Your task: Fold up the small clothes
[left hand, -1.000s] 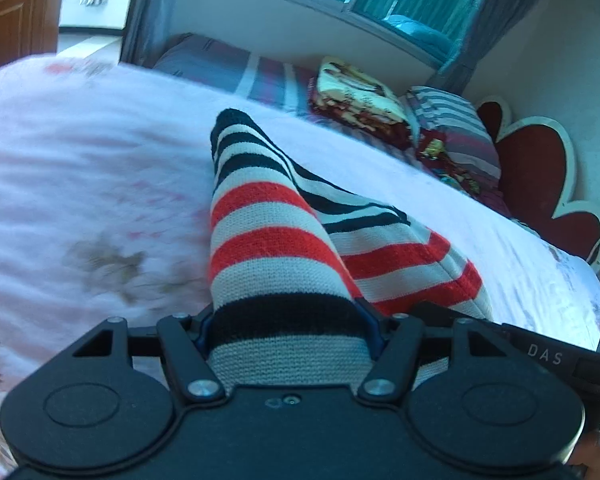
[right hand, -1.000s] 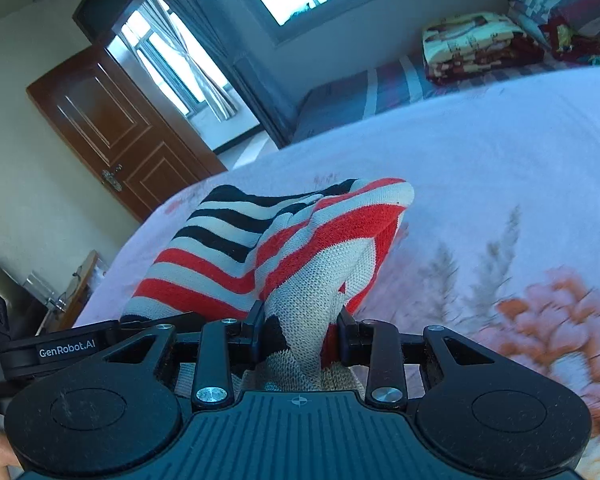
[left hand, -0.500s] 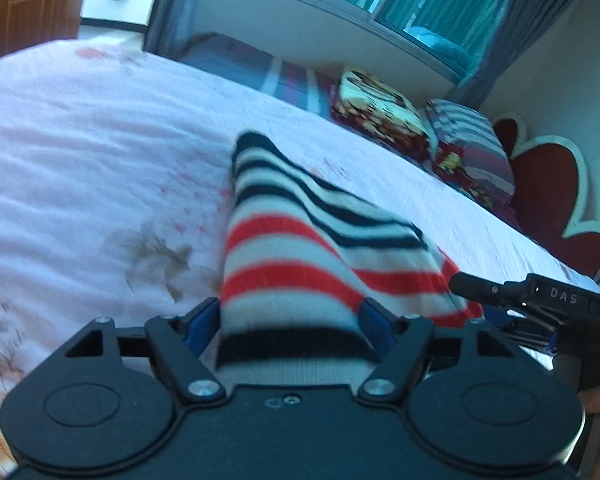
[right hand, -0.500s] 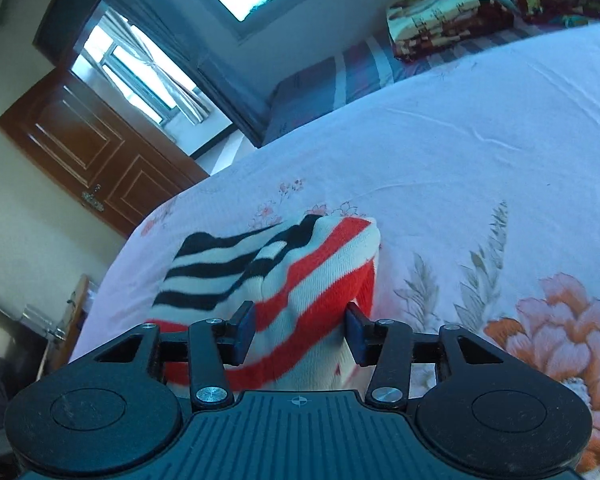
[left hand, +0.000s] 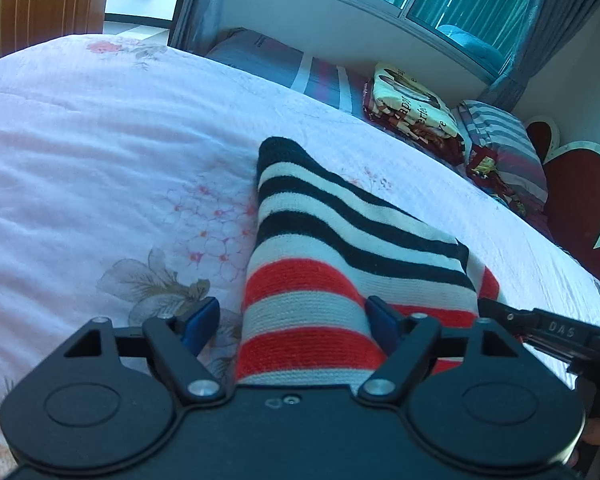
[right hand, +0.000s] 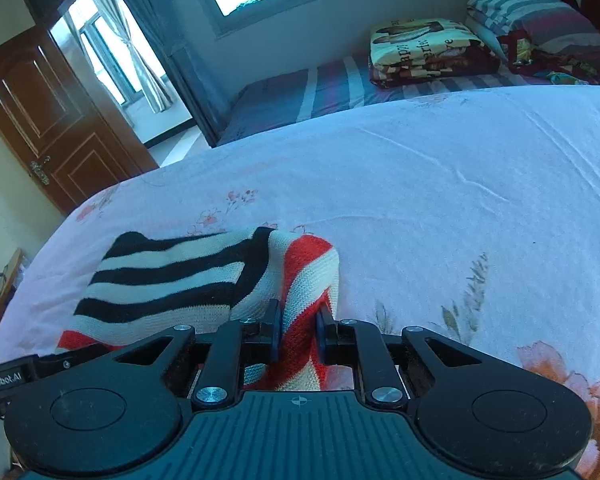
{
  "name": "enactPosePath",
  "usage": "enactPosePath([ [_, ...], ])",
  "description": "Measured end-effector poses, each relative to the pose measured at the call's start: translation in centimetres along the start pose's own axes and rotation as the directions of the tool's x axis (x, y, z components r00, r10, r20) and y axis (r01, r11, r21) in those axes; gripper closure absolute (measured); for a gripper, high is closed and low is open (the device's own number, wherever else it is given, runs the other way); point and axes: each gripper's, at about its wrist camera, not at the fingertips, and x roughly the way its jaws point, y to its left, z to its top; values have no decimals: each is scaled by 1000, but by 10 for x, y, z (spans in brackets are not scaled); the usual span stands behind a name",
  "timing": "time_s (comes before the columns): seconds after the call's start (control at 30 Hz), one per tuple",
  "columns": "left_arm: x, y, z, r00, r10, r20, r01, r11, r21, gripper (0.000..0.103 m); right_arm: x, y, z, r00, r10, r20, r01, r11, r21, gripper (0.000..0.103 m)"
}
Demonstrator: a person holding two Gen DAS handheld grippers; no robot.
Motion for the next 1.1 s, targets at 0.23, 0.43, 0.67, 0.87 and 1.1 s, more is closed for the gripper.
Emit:
enactPosePath([
  [0.23, -35, -10, -12, 1000, 2, 9, -3, 998, 63, 26, -65, 36, -21, 996, 54, 68, -46, 992, -117, 88],
  [0.43, -50, -17, -39, 1000, -6, 20, 4, 996, 93, 25, -87, 59, -69, 997, 34, 62, -23, 985, -170, 88],
  [0.67, -46, -20, -41, 1000, 8, 16, -10, 993, 117, 19, -76, 45, -90, 998, -47, 46, 53, 990, -128, 88],
  [0.87, -75, -21, -53, 999, -14, 37, 8, 986, 165, 22, -113, 61, -101, 996, -49, 81, 60, 988, -145, 88],
  [1.1, -66, -7, -88, 1000, 2, -28, 2, 988, 155, 16, -96, 53, -130, 992, -124, 35, 128, 980, -151, 88],
])
